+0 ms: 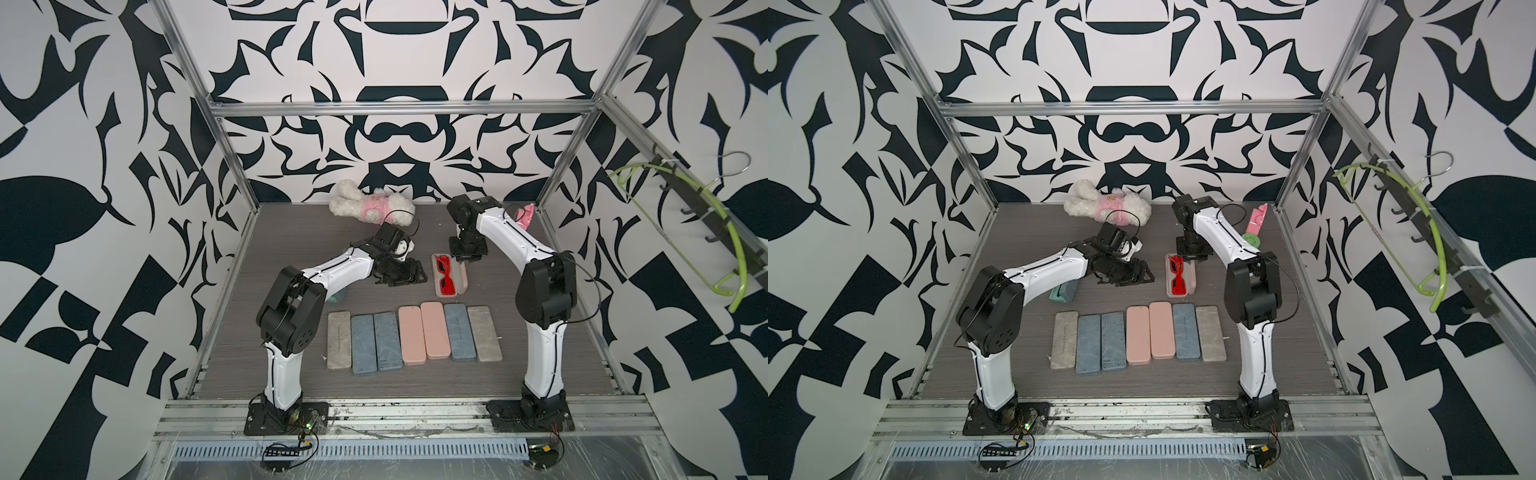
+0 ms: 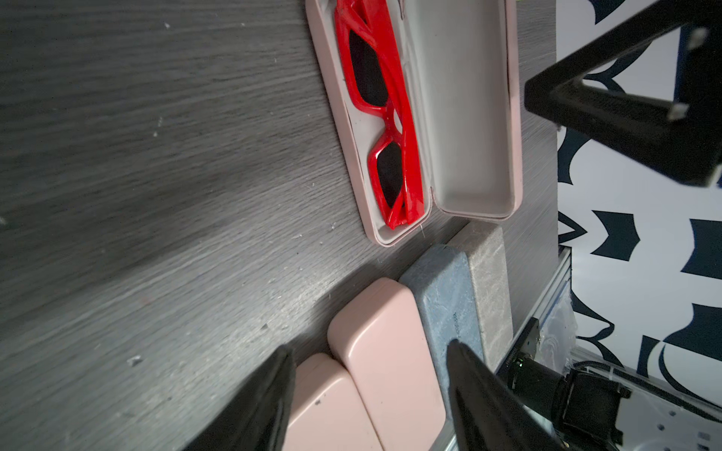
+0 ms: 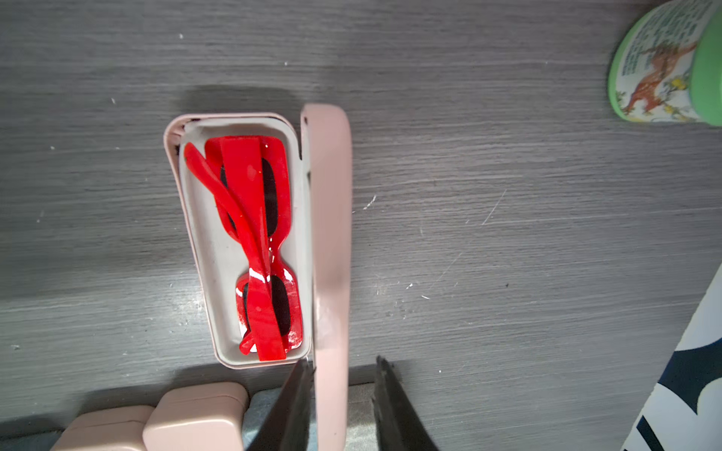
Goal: Close the glasses case
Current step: Place the glasses case at the center of the board.
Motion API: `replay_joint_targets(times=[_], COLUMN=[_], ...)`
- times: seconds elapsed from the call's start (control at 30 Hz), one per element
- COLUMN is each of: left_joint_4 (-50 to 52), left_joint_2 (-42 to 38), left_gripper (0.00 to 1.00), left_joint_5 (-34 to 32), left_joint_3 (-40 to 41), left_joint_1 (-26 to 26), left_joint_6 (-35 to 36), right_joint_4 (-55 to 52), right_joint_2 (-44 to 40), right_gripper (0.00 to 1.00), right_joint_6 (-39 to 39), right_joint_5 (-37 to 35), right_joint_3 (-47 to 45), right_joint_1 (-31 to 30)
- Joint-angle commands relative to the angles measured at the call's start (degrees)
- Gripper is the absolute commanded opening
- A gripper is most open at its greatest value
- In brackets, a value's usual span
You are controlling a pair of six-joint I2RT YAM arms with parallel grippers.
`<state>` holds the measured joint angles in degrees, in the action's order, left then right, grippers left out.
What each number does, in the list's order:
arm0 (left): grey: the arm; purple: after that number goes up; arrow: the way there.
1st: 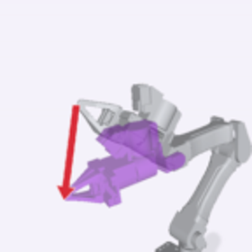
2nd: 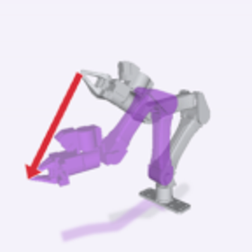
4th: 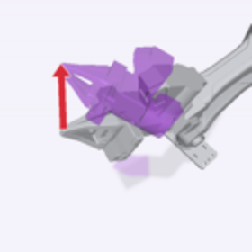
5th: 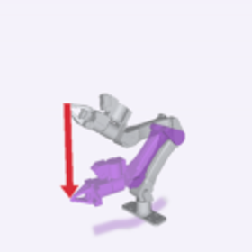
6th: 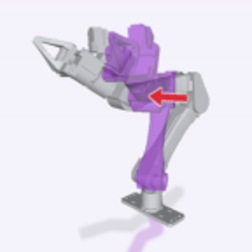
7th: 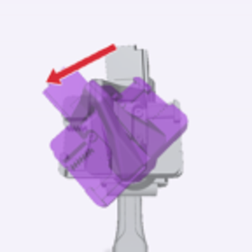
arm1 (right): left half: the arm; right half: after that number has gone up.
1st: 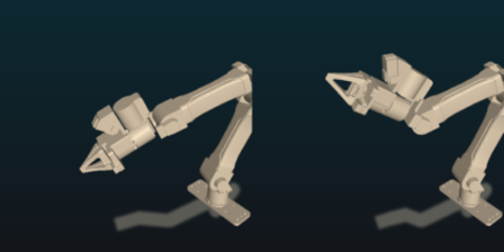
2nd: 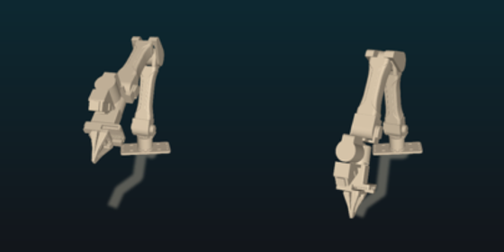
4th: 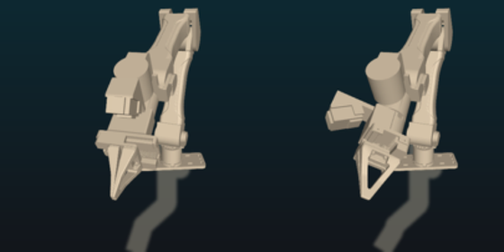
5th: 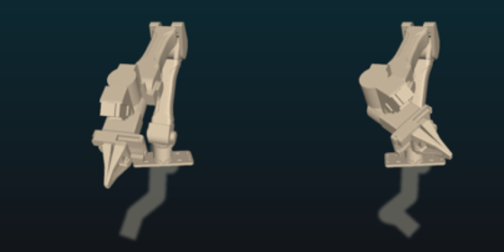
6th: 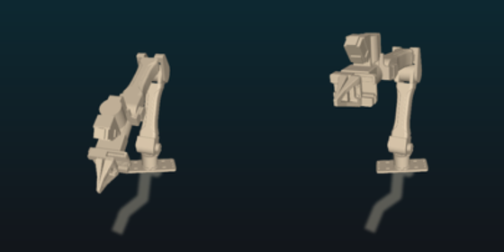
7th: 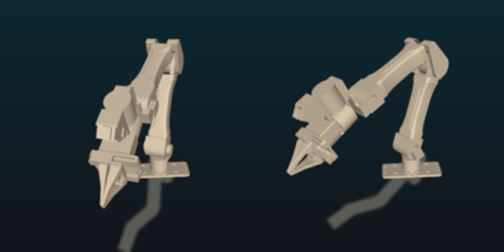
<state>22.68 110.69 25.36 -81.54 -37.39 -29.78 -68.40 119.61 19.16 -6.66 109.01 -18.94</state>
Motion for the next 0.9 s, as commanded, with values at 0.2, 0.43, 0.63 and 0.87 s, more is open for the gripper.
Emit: replay_joint_targets(times=[0.2,0.43,0.63,0.87], left_joint_4=[0.7,4.3,7.1,7.6], left_joint_2=[1.4,4.0,7.9,13.0], left_gripper=[0.66,0.64,0.57,0.48], left_joint_5=[-0.2,-2.4,-4.3,-4.2], left_joint_3=[-4.4,-8.6,-13.4,-18.1], left_joint_1=[-0.8,-1.6,-2.0,-2.3], left_joint_6=[0.8,2.0,2.3,2.3], right_joint_4=[0.2,7.8,17.8,26.8], right_joint_2=[-7.0,-13.1,-18.2,-22.0], right_gripper=[0.36,0.40,0.42,0.39], right_joint_6=[0.9,2.0,3.8,4.8], right_joint_5=[6.3,19.8,29.2,33.3], right_joint_3=[1.1,-5.8,-16.8,-27.0], right_joint_1=[1.6,7.3,12.6,16.2])
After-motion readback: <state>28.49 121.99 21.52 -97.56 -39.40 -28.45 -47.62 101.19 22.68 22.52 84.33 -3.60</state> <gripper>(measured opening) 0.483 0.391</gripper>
